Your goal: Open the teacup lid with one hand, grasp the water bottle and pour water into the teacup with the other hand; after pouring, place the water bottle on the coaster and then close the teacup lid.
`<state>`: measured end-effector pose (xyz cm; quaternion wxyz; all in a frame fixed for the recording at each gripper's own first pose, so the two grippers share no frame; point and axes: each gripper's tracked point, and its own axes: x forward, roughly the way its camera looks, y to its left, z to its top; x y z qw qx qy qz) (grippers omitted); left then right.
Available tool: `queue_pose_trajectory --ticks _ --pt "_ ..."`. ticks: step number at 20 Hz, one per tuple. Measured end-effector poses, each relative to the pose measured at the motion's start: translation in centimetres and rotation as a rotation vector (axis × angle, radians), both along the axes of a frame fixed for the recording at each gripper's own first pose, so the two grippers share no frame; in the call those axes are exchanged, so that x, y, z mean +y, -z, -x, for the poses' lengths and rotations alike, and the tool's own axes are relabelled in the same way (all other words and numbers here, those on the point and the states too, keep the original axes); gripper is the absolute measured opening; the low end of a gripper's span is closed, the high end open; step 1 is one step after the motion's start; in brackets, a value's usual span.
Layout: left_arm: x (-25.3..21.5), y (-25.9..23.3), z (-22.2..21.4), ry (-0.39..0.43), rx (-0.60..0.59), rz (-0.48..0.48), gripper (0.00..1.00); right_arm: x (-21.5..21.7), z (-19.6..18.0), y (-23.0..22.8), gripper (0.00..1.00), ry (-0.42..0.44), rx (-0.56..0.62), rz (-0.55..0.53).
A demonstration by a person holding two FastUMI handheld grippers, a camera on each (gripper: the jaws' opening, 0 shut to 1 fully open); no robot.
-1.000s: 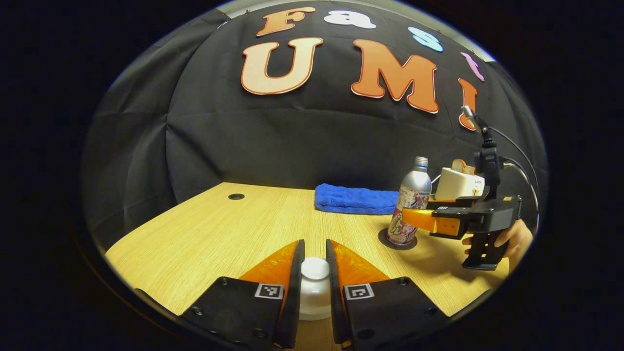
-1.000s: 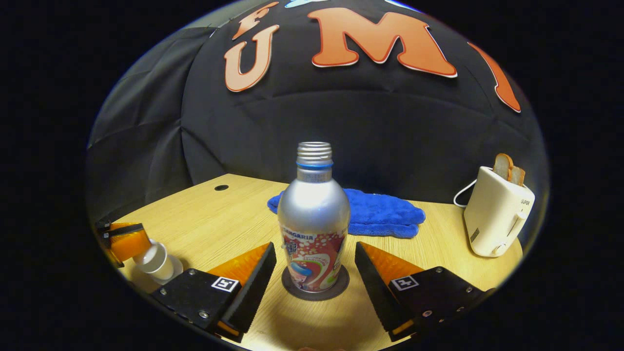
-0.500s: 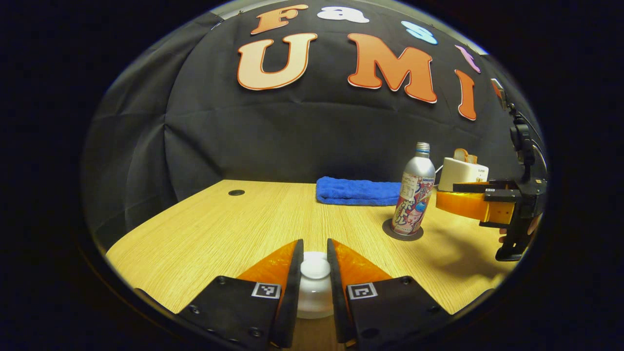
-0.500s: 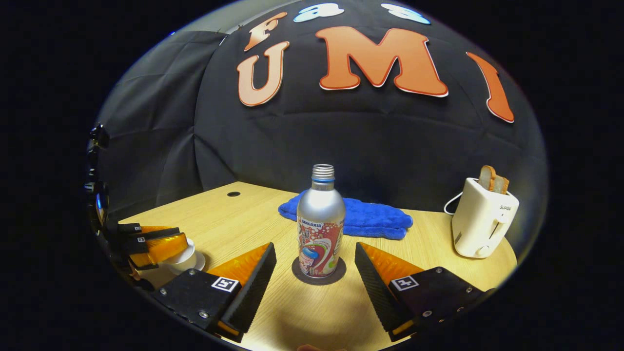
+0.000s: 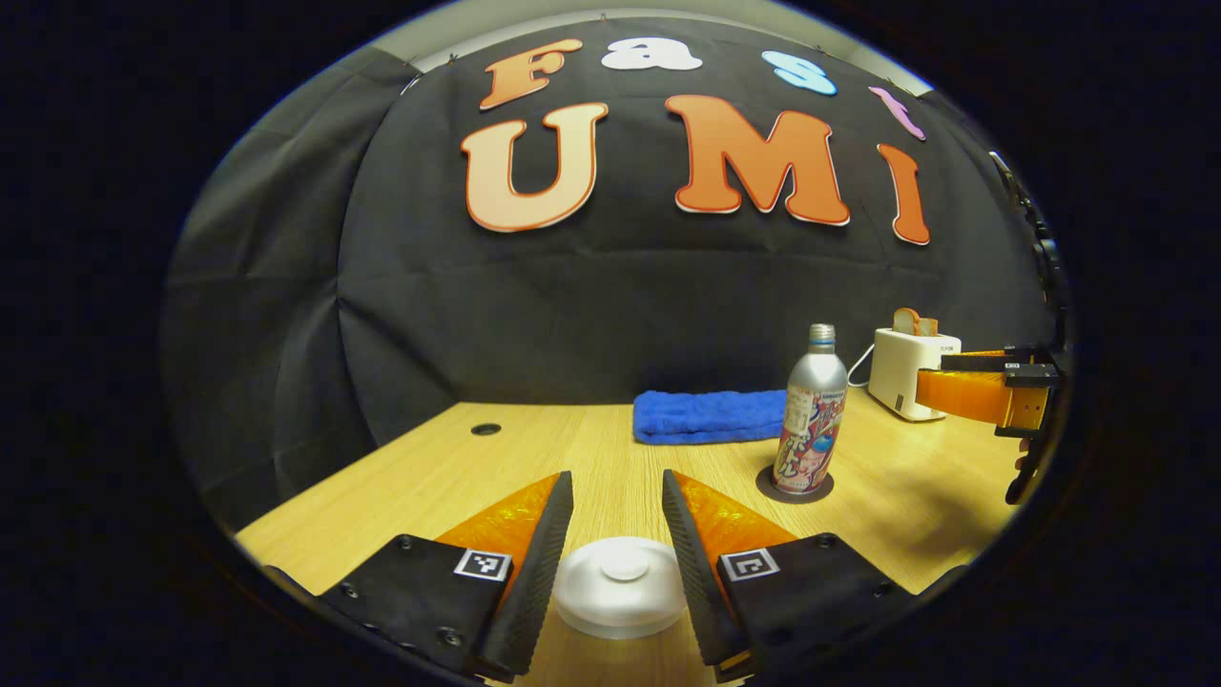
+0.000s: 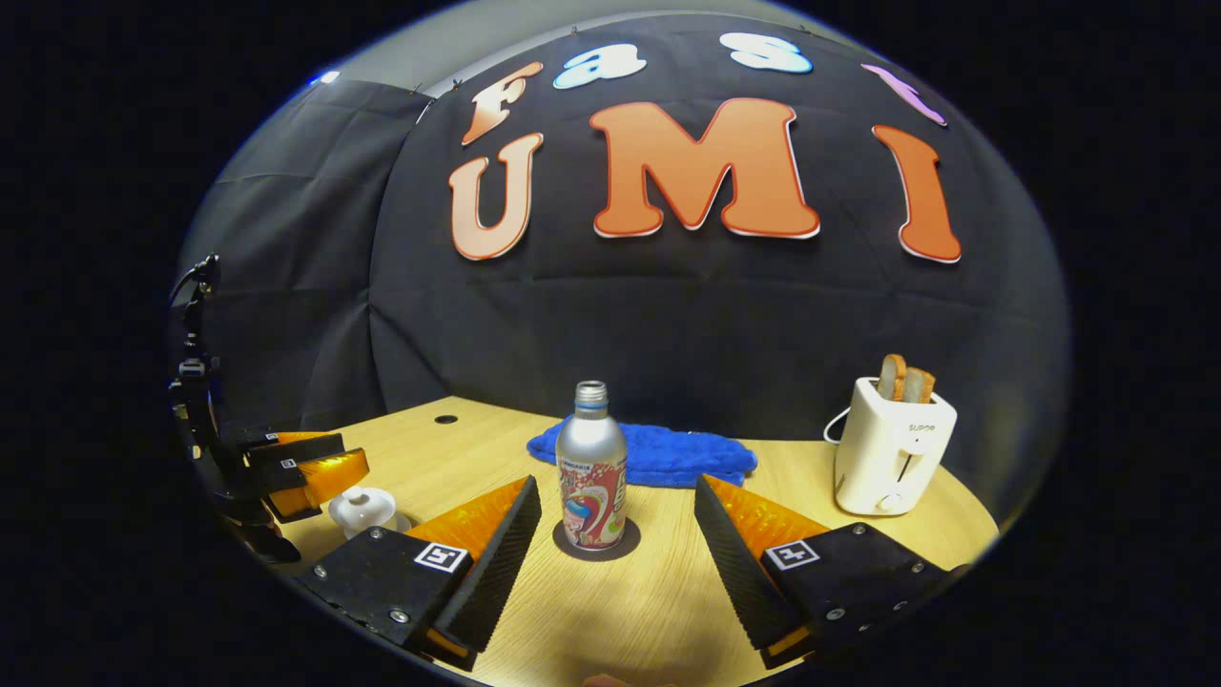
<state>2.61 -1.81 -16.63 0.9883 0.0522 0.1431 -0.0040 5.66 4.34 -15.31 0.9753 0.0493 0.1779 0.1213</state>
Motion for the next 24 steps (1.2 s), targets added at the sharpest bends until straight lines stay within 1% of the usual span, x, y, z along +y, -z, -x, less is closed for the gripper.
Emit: queue_pose_trajectory --ticks 1,2,4,7,8,9,10,11,12,13,14,15,20,24 --pt "-0.4 -1.4 0.0 0.005 -0.031 -0.004 0.65 -0.5 0.0 -0.9 0.98 0.014 -0.025 0.002" --pt "-0.9 -2.9 -0.1 0.008 -0.060 -0.005 0.62 -0.9 0.1 -2.0 0.97 0.026 -0.053 0.003" --pt "-1.7 -5.5 0.0 0.013 -0.113 0.004 0.64 -1.6 0.7 -4.0 0.97 0.045 -0.104 0.013" --pt "-2.6 -8.4 0.3 0.017 -0.174 0.023 0.87 -2.7 1.5 -6.2 0.97 0.076 -0.171 0.048" --pt "-2.8 -9.2 0.4 0.016 -0.191 0.028 0.89 -3.2 1.7 -6.9 0.97 0.090 -0.195 0.060" --pt "-3.1 -9.8 0.5 0.018 -0.206 0.034 0.84 -3.5 1.9 -7.4 0.97 0.101 -0.214 0.071" --pt "-2.8 -10.3 1.2 0.016 -0.218 0.039 0.89 -3.8 2.3 -8.0 0.97 0.110 -0.229 0.078" --pt "-2.9 -10.8 1.3 0.015 -0.226 0.041 0.97 -4.1 2.7 -8.3 0.97 0.118 -0.237 0.081" --pt "-3.1 -11.1 1.4 0.015 -0.235 0.041 0.94 -4.2 2.9 -8.4 0.97 0.122 -0.242 0.080" --pt "-3.1 -11.2 1.5 0.016 -0.246 0.039 0.99 -4.3 3.1 -8.5 0.97 0.128 -0.245 0.078" --pt "-2.9 -11.3 1.5 0.013 -0.254 0.041 0.95 -4.5 3.3 -8.6 0.97 0.132 -0.246 0.079" --pt "-2.6 -11.1 1.6 0.004 -0.251 0.046 1.00 -4.7 3.5 -8.5 0.97 0.135 -0.243 0.082" --pt "-1.7 -11.5 2.0 -0.020 -0.268 0.030 1.00 -5.0 4.3 -8.8 0.97 0.156 -0.249 0.098" --pt "-1.6 -11.6 2.3 -0.016 -0.273 0.028 1.00 -4.8 4.7 -9.0 0.97 0.168 -0.253 0.108"
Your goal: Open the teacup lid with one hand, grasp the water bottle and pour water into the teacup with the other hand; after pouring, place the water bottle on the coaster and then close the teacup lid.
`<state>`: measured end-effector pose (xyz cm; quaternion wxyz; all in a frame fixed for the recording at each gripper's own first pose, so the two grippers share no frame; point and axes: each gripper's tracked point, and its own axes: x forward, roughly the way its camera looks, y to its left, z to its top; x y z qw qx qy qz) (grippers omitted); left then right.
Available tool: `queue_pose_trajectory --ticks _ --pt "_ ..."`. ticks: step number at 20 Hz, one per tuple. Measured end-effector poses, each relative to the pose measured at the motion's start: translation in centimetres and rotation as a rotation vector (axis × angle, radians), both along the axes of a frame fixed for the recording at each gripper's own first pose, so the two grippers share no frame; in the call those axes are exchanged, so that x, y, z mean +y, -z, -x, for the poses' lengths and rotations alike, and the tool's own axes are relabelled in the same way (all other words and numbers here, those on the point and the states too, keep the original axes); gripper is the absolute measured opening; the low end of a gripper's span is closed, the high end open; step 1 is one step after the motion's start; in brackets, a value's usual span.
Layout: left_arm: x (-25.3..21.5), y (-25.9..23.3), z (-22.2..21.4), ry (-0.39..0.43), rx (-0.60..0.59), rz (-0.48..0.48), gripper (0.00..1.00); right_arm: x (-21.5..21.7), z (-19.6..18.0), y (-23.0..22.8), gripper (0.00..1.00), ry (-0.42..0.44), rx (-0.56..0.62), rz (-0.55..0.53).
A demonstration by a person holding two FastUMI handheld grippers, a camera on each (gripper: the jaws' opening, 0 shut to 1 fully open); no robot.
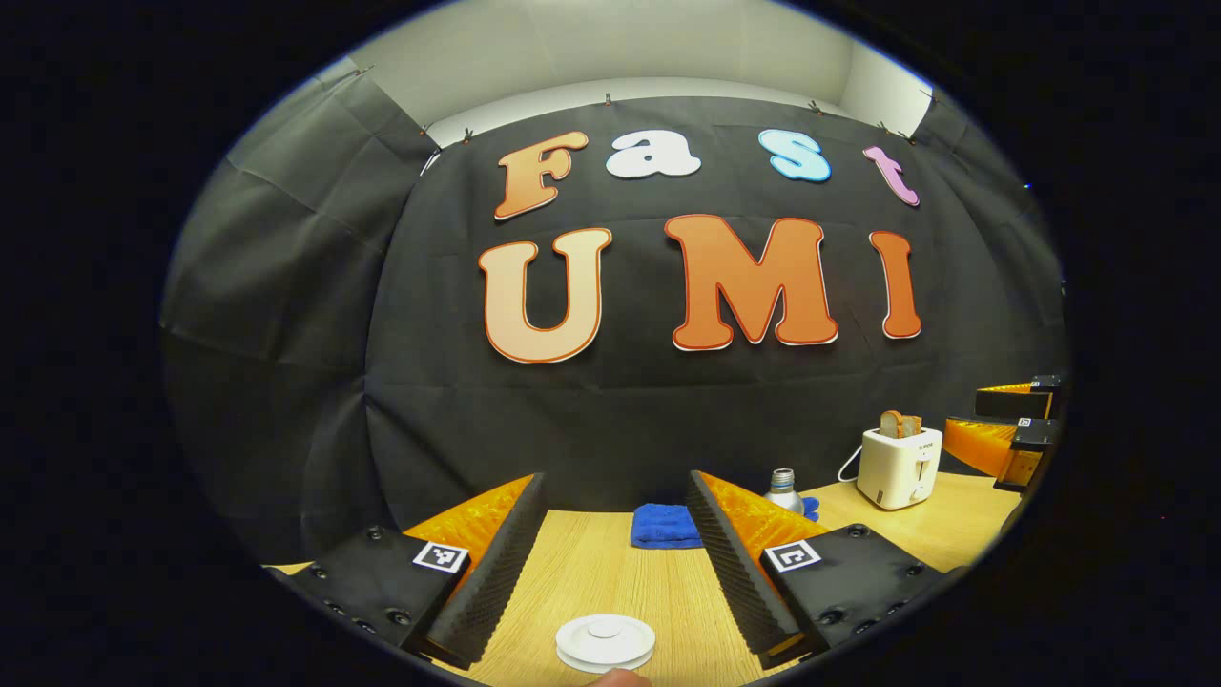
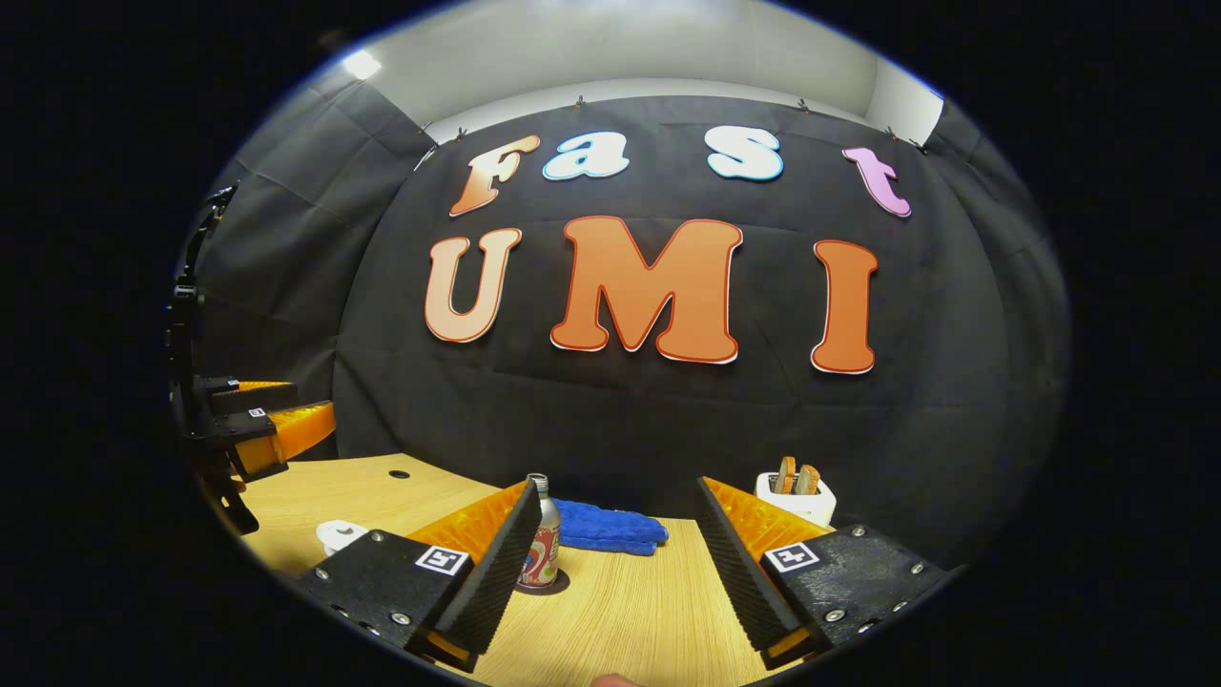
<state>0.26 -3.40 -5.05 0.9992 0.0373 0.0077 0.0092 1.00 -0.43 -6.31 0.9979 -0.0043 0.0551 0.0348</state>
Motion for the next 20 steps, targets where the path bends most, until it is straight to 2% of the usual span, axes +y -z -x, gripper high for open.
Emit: queue_pose_trajectory --ticks 20 --pt "0.5 1.5 -0.1 -0.011 0.037 0.032 0.97 1.9 0.5 1.0 0.97 -0.005 0.054 -0.016"
